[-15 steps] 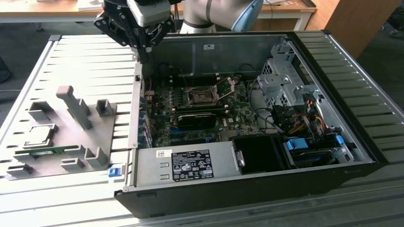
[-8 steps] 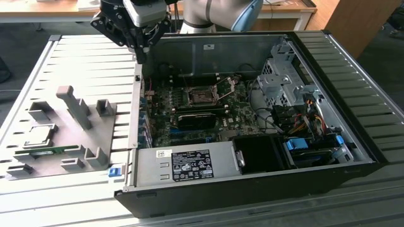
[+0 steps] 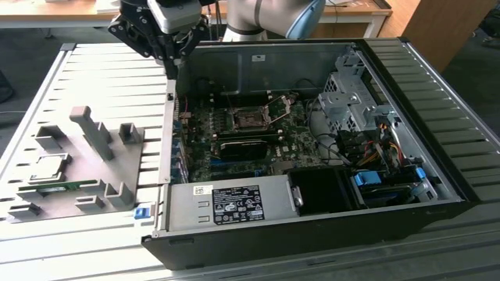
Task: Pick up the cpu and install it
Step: 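Reach for the cpu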
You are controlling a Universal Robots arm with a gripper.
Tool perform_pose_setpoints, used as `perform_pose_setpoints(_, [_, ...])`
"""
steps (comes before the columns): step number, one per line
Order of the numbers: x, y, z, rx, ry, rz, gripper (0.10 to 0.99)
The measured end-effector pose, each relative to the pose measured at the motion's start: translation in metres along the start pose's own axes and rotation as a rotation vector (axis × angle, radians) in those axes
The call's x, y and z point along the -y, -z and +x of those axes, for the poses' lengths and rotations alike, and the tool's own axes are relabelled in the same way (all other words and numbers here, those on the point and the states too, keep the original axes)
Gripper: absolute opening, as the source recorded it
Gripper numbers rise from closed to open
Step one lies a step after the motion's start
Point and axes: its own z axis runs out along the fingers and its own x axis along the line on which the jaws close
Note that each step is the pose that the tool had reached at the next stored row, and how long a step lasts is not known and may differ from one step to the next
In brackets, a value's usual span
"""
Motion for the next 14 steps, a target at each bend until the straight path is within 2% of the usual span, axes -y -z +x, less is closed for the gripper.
perform_pose_setpoints(14, [0.0006, 0.0, 0.0077, 0.0, 0.0, 0.0, 0.106])
